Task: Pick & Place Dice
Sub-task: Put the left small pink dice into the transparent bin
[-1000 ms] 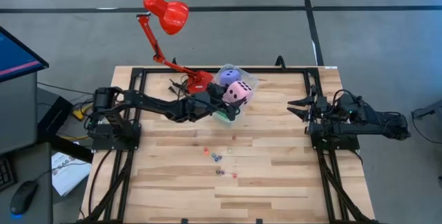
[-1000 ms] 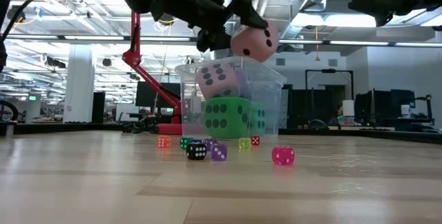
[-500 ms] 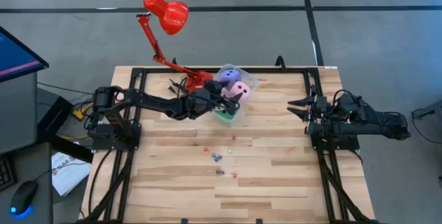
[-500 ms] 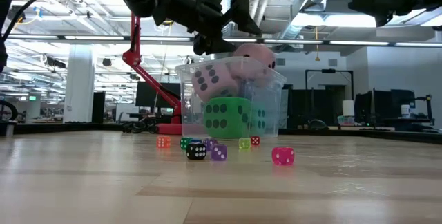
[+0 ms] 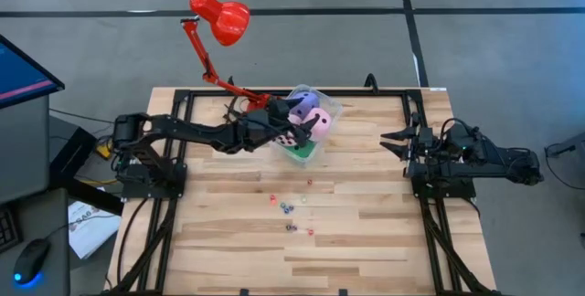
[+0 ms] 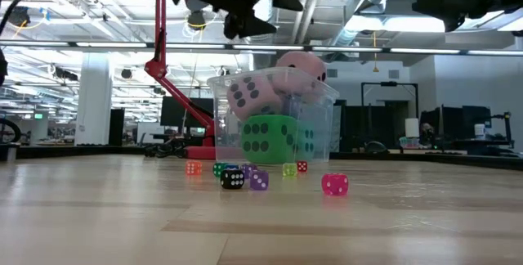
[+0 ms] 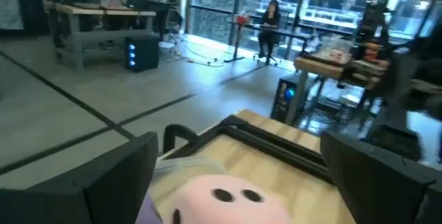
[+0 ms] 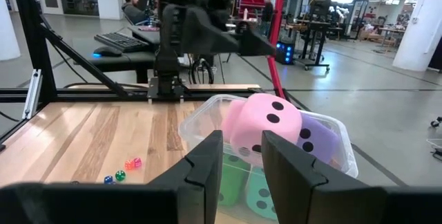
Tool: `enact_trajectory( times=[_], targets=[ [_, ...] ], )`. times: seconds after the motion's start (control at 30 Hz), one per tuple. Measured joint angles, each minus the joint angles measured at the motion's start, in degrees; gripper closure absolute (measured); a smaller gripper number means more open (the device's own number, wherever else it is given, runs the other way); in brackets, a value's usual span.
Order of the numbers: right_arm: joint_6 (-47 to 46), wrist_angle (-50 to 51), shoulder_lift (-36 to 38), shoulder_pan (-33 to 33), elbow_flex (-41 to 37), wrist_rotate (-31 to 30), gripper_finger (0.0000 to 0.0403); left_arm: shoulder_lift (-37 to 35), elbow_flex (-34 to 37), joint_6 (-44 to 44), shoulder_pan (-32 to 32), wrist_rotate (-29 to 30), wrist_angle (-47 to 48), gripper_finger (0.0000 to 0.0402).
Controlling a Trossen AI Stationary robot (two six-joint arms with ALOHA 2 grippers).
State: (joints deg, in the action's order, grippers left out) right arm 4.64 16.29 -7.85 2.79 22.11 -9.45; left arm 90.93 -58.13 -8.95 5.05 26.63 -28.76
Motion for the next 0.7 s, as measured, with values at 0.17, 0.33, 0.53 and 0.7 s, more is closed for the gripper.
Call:
enact_trajectory(
  times=[0.17, 0.33, 0.53, 0.7],
  targets=[
    [-0.04, 0.0, 0.01, 0.0, 0.0, -0.01, 0.0305, -2.91, 0.02, -0.73, -2.65, 0.05, 8.78, 0.0009],
    [-0.11, 0.0, -0.01, -0.01, 0.0, 0.0, 0.0305, -3.53, 0.07, -5.18, -6.17, 0.23, 13.61, 0.0008],
    [-0.05, 0.0, 0.01, -0.04, 0.0, 0.0, 0.0305, -3.56, 0.07, -5.05, -12.22, 0.33, 13.4, 0.0008],
    [0.01, 0.0, 0.0, -0.04, 0.01, -0.01, 0.0305, -3.56, 0.07, -4.93, -15.53, 0.32, 13.67, 0.0008]
  ],
)
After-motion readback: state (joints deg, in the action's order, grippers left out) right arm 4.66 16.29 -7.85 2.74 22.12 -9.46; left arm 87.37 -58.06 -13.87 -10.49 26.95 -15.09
